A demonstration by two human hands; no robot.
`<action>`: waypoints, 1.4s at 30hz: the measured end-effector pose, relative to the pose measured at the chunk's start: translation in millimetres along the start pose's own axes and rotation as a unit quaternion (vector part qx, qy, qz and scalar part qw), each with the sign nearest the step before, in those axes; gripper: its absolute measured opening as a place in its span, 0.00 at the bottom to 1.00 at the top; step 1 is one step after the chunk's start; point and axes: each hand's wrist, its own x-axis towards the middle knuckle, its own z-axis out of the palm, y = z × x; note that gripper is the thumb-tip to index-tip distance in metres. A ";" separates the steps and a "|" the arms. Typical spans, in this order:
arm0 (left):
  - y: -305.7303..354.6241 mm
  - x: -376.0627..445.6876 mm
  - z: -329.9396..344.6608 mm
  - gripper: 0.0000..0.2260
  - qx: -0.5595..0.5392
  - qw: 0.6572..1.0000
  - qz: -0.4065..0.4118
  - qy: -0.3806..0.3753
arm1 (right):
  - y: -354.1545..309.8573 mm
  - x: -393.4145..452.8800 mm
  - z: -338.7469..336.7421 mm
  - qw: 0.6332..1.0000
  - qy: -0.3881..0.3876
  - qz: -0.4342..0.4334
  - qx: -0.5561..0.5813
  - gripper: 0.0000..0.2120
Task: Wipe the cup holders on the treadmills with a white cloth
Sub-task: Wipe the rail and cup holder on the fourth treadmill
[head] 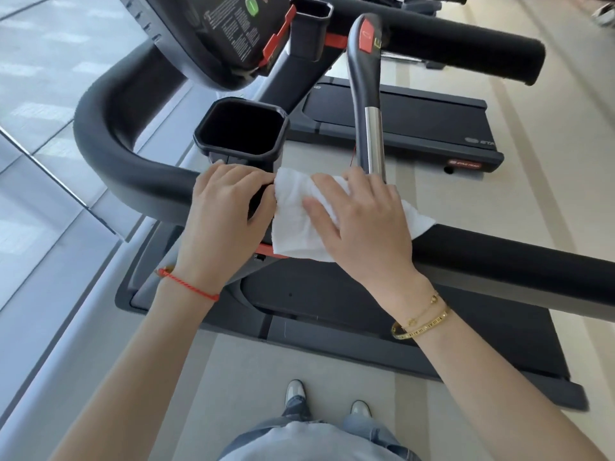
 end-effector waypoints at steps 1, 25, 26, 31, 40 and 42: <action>6.9 1.4 4.2 0.11 -0.008 1.000 0.005 -0.009 | 6.0 -4.1 -1.0 1.000 -0.001 0.005 -0.002 0.20; 211.7 10.0 107.9 0.11 -0.083 0.992 0.077 -0.058 | 199.5 -112.4 -44.5 0.990 0.092 0.102 -0.043 0.17; 219.0 9.6 112.4 0.12 -0.078 0.992 0.075 -0.059 | 206.6 -117.7 -46.9 0.989 0.096 0.102 -0.045 0.17; 248.0 9.9 134.8 0.18 -0.028 0.996 0.063 -0.048 | 241.3 -138.1 -58.1 0.988 0.093 0.105 -0.061 0.16; 267.4 8.6 145.2 0.22 0.060 0.996 0.052 0.036 | 264.3 -90.4 -74.7 0.959 -0.216 0.168 0.070 0.19; 267.7 7.9 146.2 0.22 0.067 0.996 0.051 0.042 | 265.1 -93.0 -74.8 0.963 -0.209 0.156 0.073 0.19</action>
